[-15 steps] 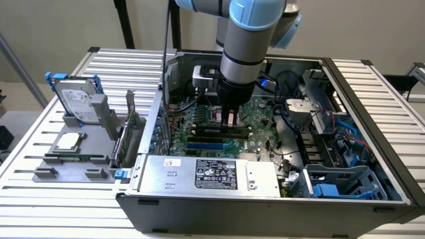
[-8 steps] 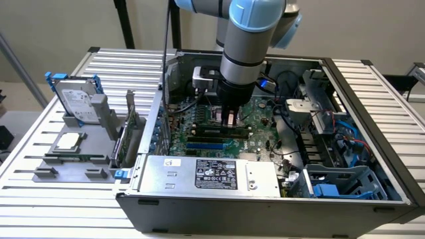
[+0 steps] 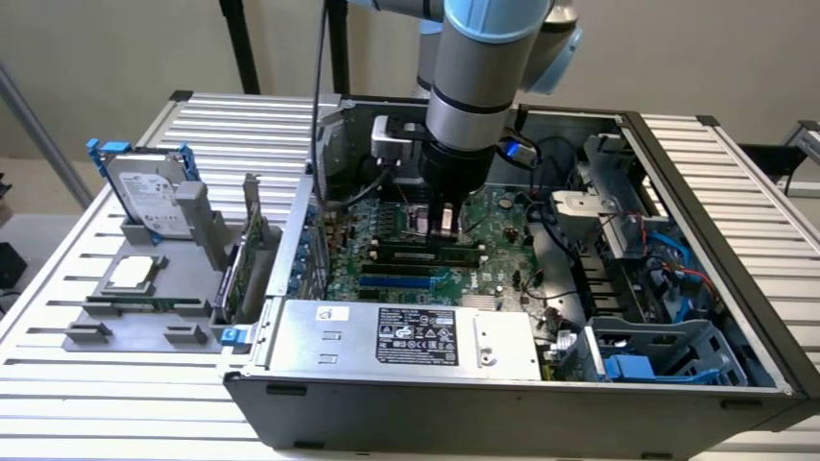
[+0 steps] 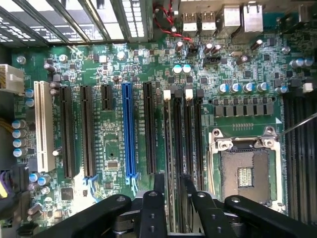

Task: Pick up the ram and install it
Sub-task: 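Insert the ram into the slot, then press down the ram until it locks into place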

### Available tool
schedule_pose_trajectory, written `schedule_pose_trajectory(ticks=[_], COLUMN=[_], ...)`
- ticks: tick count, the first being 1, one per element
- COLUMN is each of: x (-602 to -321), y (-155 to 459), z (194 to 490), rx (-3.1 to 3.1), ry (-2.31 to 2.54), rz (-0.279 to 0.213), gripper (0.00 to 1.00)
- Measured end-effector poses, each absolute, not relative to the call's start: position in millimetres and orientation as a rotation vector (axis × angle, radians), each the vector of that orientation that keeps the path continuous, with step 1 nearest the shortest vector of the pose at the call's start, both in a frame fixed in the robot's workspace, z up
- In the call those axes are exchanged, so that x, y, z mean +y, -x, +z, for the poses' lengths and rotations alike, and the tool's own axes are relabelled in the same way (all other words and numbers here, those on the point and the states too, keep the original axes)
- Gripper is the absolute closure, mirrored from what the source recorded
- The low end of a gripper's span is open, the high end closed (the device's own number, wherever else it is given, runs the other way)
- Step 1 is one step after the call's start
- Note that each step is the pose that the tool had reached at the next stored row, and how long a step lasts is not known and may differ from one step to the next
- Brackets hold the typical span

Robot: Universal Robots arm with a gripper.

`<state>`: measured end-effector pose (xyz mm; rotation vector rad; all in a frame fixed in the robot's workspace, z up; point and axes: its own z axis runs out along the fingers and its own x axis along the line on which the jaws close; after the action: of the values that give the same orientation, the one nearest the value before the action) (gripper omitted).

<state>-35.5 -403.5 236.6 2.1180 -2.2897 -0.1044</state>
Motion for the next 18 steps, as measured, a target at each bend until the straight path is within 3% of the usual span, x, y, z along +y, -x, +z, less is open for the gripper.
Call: schedule_pose_trajectory(ticks=[4, 6, 8, 18], x=[-403.4, -403.5, -403.5, -403.5], y=[36.1, 36.2, 36.2, 36.2], z=[237.8, 237.9, 237.9, 237.9], rx=[-2.290, -2.290, -2.290, -2.290], ry=[-2.119, -2.119, -2.119, -2.119], rz=[-0.106, -0.106, -0.106, -0.106], gripper=[0.74, 0.87, 0.89, 0.89])
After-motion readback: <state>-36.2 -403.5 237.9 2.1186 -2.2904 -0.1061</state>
